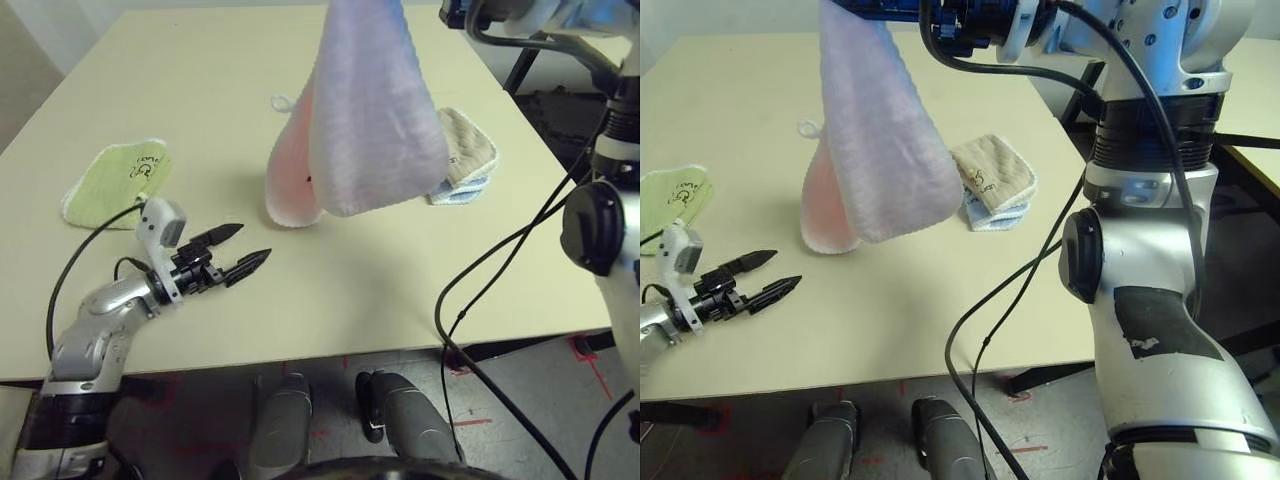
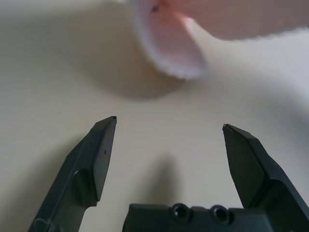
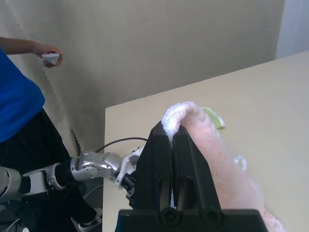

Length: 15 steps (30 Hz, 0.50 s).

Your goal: Fold the towel and set it aside.

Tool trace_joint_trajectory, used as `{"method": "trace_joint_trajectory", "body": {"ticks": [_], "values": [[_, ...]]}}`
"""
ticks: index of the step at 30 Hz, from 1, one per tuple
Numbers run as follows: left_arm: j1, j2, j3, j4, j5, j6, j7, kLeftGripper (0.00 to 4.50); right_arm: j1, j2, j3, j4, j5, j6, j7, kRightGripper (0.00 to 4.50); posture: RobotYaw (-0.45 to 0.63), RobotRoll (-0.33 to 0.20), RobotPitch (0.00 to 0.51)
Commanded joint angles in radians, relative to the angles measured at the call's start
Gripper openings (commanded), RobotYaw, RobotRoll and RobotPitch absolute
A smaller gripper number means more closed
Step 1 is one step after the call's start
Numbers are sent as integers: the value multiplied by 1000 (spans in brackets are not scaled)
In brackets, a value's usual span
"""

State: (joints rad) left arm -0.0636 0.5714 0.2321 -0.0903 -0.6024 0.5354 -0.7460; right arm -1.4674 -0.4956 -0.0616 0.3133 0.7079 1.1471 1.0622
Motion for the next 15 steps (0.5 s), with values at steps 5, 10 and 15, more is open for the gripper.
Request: {"method": "trace_joint_trajectory", "body": {"ticks": [5,10,15], "values": [[-162,-132,29,103,-70,82,105,4500,17,6,0,-49,11,-13,-11,17,-9,0,157],[-262,-211,60,154,-136,147,159,4500,31,5,2,-68,10,-11,-18,17,-17,0,157],[-300,-236,32,202,-123,190,185,4500,44,0,2,-84,11,-9,-24,17,-31,0,155]]}}
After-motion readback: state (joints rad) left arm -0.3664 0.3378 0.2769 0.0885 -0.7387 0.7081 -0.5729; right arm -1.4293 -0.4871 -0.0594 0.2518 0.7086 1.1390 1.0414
